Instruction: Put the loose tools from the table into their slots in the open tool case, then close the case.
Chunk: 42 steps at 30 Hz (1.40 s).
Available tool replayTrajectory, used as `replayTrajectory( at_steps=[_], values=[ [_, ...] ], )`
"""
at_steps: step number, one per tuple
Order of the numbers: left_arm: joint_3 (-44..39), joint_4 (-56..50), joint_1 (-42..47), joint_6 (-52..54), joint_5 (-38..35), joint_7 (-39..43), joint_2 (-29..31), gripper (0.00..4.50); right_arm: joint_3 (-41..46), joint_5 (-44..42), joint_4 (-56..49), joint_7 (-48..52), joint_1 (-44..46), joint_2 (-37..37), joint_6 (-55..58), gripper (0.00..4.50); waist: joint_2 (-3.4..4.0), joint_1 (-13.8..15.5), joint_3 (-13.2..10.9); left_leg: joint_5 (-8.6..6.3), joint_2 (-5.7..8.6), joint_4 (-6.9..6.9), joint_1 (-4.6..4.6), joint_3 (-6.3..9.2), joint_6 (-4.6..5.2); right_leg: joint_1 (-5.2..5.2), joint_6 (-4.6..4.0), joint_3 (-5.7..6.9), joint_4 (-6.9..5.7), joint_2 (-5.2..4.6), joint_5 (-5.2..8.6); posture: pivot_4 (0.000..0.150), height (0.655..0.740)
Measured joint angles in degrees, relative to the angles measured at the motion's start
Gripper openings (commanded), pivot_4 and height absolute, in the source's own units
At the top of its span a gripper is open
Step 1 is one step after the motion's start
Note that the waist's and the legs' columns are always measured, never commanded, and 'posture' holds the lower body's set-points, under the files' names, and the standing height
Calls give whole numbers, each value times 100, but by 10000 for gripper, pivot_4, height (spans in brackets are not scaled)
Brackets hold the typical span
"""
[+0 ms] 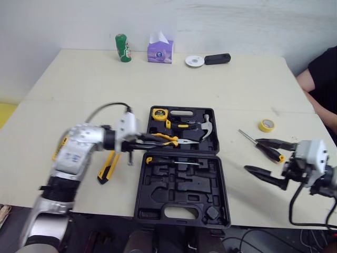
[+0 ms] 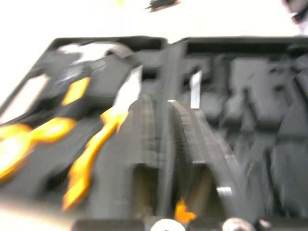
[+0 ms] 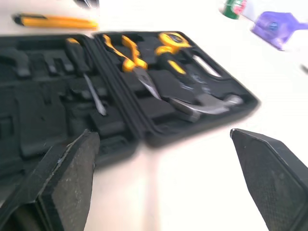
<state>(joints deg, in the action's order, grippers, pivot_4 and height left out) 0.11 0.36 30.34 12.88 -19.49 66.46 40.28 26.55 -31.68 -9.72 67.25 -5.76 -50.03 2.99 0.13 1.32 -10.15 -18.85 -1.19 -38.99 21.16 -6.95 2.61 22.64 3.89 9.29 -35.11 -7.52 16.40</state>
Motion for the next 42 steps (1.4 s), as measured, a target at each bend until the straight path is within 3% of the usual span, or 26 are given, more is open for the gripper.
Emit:
replayTrajectory(
  at_steps=[4,6,13,23,32,42],
  values=[
    [-674,554,-523,-359,-66,28,445,36148,366,93,665,130,-59,11,-463,45000,0,-4,-4,-12,0,3,-3,-1,6,1,2,-3,3,-3,-1,1500,7400],
    [-1181,1326,-855,-718,0,-71,812,44423,730,216,1264,111,-205,27,-845,45000,-10,-6,-30,-13,-2,10,1,-1,2,10,0,-3,3,-2,0,1500,7400],
    [-2605,3903,-1315,-2069,148,-638,1717,44423,1552,522,3212,-121,-354,56,-2005,45000,-2,-24,-50,-28,3,28,1,-9,-1,18,2,-9,17,-16,-1,1500,7400],
    [-3718,6102,-2252,-2379,71,-1503,2471,44423,2212,617,5448,-763,-955,41,-3049,45000,5,-69,-57,-29,6,90,-13,-24,-48,38,-2,-19,20,-17,2,1500,7400],
    [-3924,6556,-2807,-2723,-25,-1586,2480,44423,2291,622,5947,-1299,-1239,74,-3393,45000,11,-200,-58,-34,3,97,-19,-25,-41,49,-14,-25,5,-20,7,1500,7400],
    [-3940,6193,-2396,-2926,-159,-1350,2196,44423,2098,531,5569,-1277,-886,154,-3322,45000,9,-202,-55,-28,4,97,-20,-30,-50,51,-14,-27,-2,-21,7,1500,7400]
  ],
)
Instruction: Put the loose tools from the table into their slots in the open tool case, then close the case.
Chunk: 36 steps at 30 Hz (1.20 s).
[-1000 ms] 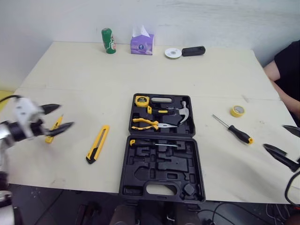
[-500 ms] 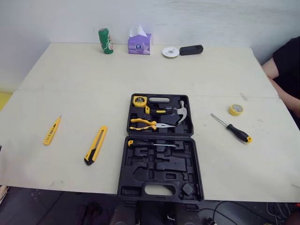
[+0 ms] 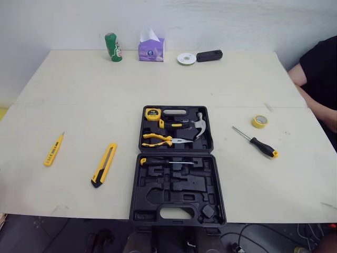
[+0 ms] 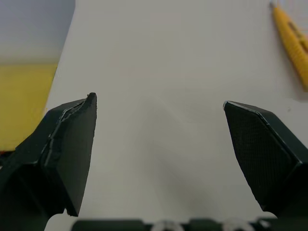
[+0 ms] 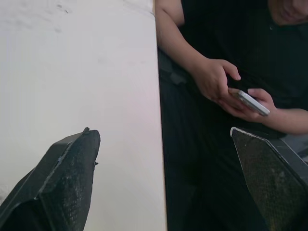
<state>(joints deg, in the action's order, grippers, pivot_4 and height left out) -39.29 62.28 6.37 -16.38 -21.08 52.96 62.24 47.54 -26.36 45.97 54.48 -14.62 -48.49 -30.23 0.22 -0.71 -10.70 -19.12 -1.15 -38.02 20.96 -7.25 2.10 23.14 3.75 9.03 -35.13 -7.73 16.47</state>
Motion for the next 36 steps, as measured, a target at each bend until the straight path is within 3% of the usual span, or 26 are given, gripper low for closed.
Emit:
replayTrajectory(
  at_steps=[5,7,10,17,22,26,31,36],
  values=[
    [178,-752,296,90,-113,397,-185,44423,-267,-78,-629,50,302,-6,559,45000,1,9,-1,14,2,0,5,-5,-21,6,0,-1,-3,-2,0,1500,7400],
    [356,-1409,425,345,-234,620,-387,44423,-585,-101,-1090,9,495,-66,1326,45000,1,7,-1,16,3,-6,5,-8,-18,7,1,-5,-10,-5,-1,1500,7400],
    [621,-2328,462,865,-392,800,-550,44423,-869,-240,-1706,-101,734,-224,2468,45000,2,8,-1,18,4,-5,17,-11,-18,27,-1,-9,-24,-7,0,1500,7400],
    [1263,-4823,347,2504,-1057,1387,-581,44423,-1691,-198,-2594,401,1403,-764,3631,45000,3,-18,-3,40,5,-9,15,-27,19,29,-1,-17,-33,-3,1,1500,7400],
    [1880,-6297,665,3696,-1642,1518,-597,44423,-2717,284,-2146,508,2739,-1026,4346,45000,2,-43,-5,50,5,-10,19,-28,15,34,-2,-17,-37,4,1,1500,7400],
    [2224,-7037,897,4387,-2025,1496,-620,44423,-3263,496,-1833,853,3203,-1024,4604,45000,5,-53,-7,67,4,-8,27,-28,18,34,-2,-14,-49,13,1,1500,7400],
    [2894,-8021,1504,5340,-2763,1267,-1070,44423,-3906,787,-1393,1289,3888,-1010,4787,45000,4,-46,-9,74,11,-21,28,-29,29,27,9,-20,-47,10,-5,1500,7400],
    [3180,-8422,1622,5662,-2905,1138,-1250,44423,-4169,1068,-1065,1399,4235,-931,4772,45000,4,-65,-9,81,10,-18,28,-29,19,28,8,-19,-48,21,-4,1500,7400]
  ],
)
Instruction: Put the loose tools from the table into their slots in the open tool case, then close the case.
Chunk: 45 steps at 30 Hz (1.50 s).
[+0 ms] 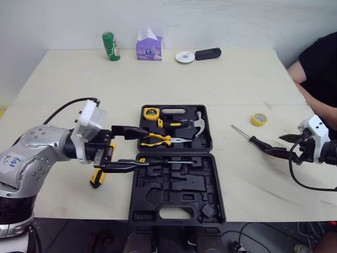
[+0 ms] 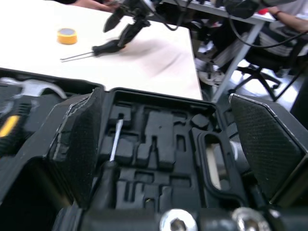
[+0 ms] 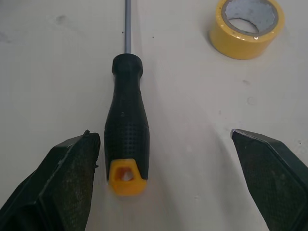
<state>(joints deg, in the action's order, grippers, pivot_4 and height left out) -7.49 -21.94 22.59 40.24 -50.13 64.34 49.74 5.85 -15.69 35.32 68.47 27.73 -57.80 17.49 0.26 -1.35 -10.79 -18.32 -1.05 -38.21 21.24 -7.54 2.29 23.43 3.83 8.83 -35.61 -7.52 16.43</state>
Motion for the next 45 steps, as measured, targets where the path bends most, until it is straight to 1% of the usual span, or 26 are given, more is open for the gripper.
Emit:
replayTrajectory(
  at_steps=[4,8,14,15,16,18,21,22,27,30,33,36,39,41,44,45],
  values=[
    [69,-23,-12,64,1,-43,-16,44423,-231,214,236,129,146,66,-48,45000,0,-10,0,3,1,-2,-2,0,0,0,0,-2,5,-1,0,1500,7400],
    [93,-53,-24,111,-6,-61,-93,44423,-234,310,414,100,298,250,-349,45000,-1,-12,-1,4,1,-3,-2,0,-2,0,0,-3,5,-1,0,1500,7400],
    [176,-54,-22,137,10,-37,-162,44423,-155,294,410,126,297,431,-463,45000,-2,-22,-1,6,0,-4,-4,1,-4,-1,-1,-4,1,1,0,1500,7400],
    [196,-50,-23,112,49,-23,-162,45000,-150,295,396,122,295,450,-467,39988,-2,-23,-1,6,-1,-4,-4,1,-5,-1,-1,-4,2,1,0,1500,7400],
    [197,-49,-23,96,73,-14,-162,45000,-142,295,395,116,294,460,-469,37879,-2,-22,-1,7,-1,-4,-4,1,-5,-1,-1,-4,2,1,0,1500,7400],
    [197,-48,-23,90,94,11,-162,45000,-129,295,395,114,289,483,-479,28682,-2,-16,-1,7,0,-4,-4,1,-5,-1,-1,-4,2,1,1,1500,7400],
    [198,-48,-33,101,97,51,-154,45000,-111,290,373,138,267,522,-468,13511,-2,-10,-1,7,0,-4,-3,2,-5,-2,-1,-4,2,1,1,1500,7400],
    [216,-48,-68,110,97,129,-110,45000,-103,283,326,166,238,532,-462,10052,-2,-10,-1,7,0,-4,-3,2,-5,-2,-1,-4,2,1,1,1500,7400],
    [245,-38,-291,-17,179,329,-94,45000,-19,276,211,185,70,531,-541,10071,-3,-4,-1,7,0,-6,-3,6,-5,-3,-1,-2,5,0,1,1500,7400],
    [243,-39,-276,-16,115,403,-145,45000,66,280,143,129,-60,558,-810,10071,-4,-4,-1,7,1,-6,-3,5,-5,-4,-2,-2,5,-1,1,1500,7400],
    [234,-34,-260,-152,124,407,-244,45000,76,292,-250,116,-265,558,-1007,10071,-3,0,-1,7,1,-5,-2,5,-5,-2,-1,-2,3,-1,1,1500,7400],
    [237,55,-260,-600,412,459,-344,45000,106,204,-1052,200,-436,512,-849,10071,-1,-21,-2,9,-1,-4,-3,3,-8,0,-3,-4,3,1,1,1500,7400],
    [226,223,-354,-1305,803,623,-476,45000,128,-46,-2138,336,-630,349,-435,10071,3,-8,-4,9,-1,-4,-3,6,-9,1,-5,-2,6,1,3,1500,7400],
    [176,268,-593,-1602,971,752,-453,45000,122,-291,-2974,374,-728,262,38,10071,3,-14,-4,8,-2,0,-3,5,-9,3,-5,-3,6,-1,3,1500,7400],
    [1,340,-929,-1719,1011,879,-323,45000,-32,-842,-4458,411,-722,146,978,10071,4,-8,-6,6,-6,-1,0,16,-11,5,-10,1,8,-1,6,1500,7400],
    [-85,366,-966,-1718,1008,878,-286,45000,-104,-958,-4776,404,-700,145,1165,10071,2,3,-7,5,-6,-1,0,22,-13,2,-12,5,10,-1,7,1500,7400]
  ],
)
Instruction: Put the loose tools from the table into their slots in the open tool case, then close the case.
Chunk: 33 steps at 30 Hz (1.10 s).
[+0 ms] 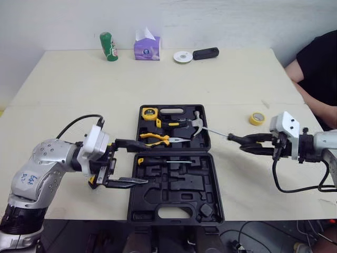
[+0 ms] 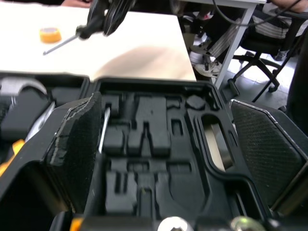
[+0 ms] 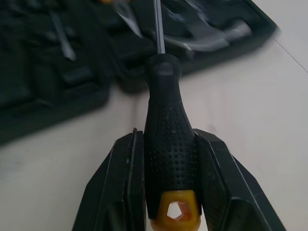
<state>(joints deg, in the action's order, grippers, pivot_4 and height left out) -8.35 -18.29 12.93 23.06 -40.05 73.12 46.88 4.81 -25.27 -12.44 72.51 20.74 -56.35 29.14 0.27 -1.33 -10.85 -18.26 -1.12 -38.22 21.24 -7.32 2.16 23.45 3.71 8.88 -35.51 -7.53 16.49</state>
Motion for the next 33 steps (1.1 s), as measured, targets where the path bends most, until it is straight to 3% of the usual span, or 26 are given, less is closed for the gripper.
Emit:
replayTrajectory(
  at_steps=[7,18,33],
  values=[
    [-382,104,-401,-5,79,111,398,45000,-676,-524,-1246,-576,638,264,1329,10071,-2,108,-1,-18,2,1,10,4,2,8,-1,4,6,-8,0,1500,7400],
    [-344,113,-721,-127,294,197,517,45000,-2144,-514,-2116,-1071,1182,295,2733,10071,-2,115,-1,-20,2,1,20,11,4,11,-2,13,10,-9,1,1500,7400],
    [-355,77,-923,-199,326,188,555,45000,-2605,97,-1972,-1439,1234,281,2711,10071,-3,116,-2,-20,3,0,20,10,4,11,-2,14,10,-8,1,1500,7400]
  ],
)
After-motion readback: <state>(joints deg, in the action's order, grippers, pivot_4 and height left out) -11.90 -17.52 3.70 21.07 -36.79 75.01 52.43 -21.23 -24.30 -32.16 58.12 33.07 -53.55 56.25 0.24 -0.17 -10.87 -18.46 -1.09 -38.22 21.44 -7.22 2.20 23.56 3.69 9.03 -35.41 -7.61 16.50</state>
